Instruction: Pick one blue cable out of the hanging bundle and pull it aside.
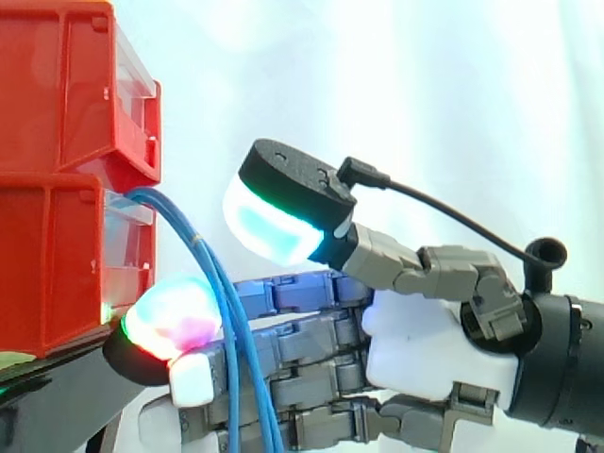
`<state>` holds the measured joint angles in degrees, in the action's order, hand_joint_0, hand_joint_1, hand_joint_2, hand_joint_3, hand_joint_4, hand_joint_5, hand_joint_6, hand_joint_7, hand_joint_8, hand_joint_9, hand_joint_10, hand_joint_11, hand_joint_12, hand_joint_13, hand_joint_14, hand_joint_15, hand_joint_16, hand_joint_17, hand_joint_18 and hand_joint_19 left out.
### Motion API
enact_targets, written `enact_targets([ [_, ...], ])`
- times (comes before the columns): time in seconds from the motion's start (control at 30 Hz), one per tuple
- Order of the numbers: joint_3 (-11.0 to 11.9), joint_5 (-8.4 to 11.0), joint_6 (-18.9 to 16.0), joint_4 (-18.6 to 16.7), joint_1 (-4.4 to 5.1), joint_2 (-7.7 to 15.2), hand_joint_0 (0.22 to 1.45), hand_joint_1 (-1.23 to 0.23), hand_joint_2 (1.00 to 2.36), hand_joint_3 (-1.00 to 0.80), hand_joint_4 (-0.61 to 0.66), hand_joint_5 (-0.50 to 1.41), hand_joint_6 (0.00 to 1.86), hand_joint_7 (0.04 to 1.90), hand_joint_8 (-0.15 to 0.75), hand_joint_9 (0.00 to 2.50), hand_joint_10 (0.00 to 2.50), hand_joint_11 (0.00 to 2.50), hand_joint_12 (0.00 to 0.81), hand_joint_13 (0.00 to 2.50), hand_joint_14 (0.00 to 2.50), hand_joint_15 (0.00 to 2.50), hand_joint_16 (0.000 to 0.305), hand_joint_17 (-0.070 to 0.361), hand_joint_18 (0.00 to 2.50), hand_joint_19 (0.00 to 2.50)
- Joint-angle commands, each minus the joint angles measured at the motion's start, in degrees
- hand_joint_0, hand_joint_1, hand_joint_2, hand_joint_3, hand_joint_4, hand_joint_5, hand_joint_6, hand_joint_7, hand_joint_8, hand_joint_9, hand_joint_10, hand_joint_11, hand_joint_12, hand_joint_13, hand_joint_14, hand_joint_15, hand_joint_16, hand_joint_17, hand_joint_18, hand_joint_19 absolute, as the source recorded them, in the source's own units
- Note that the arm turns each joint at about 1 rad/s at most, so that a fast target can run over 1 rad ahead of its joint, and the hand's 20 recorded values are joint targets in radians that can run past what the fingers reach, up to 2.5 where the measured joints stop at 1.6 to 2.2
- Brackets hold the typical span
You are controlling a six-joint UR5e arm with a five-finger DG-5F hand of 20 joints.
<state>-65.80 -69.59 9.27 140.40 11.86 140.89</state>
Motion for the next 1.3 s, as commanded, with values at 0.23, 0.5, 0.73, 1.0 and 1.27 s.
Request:
enact_targets([
  [0.23, 0.41, -0.28, -1.54, 5.50, -0.17, -1.41, 0.60, -0.57, 1.01, -0.41, 0.27, -0.06, 0.58, 1.25, 0.332, 0.83, 0.01, 0.56, 0.346, 0.68, 0.01, 0.39, 0.049, 0.111, 0.61, 0.35],
  [0.5, 1.02, -0.19, -4.17, 5.68, -0.61, -1.50, 0.59, -0.60, 1.01, -0.41, 0.23, -0.06, 0.61, 1.21, 0.318, 0.89, 0.01, 0.62, 0.345, 0.69, 0.01, 0.39, 0.049, 0.110, 0.62, 0.36],
  [0.73, 2.25, -0.28, -5.14, 8.58, -0.96, -1.85, 0.59, -0.67, 1.01, -0.34, 0.20, -0.06, 0.65, 1.24, 0.322, 0.92, 0.02, 0.65, 0.347, 0.69, 0.01, 0.41, 0.049, 0.109, 0.63, 0.39],
  [1.0, 3.92, -0.28, -5.14, 12.44, -1.05, -2.46, 0.57, -0.76, 1.02, -0.21, 0.21, -0.15, 0.87, 1.11, 0.329, 0.88, 0.01, 0.74, 0.356, 0.69, 0.02, 0.42, 0.050, 0.113, 0.67, 0.39],
  [1.27, 5.15, -0.28, -5.14, 16.22, -1.14, -3.17, 0.62, -0.81, 1.00, -0.50, 0.20, -0.15, 0.90, 1.07, 0.311, 0.88, 0.02, 0.75, 0.345, 0.71, 0.01, 0.42, 0.049, 0.110, 0.72, 0.38],
])
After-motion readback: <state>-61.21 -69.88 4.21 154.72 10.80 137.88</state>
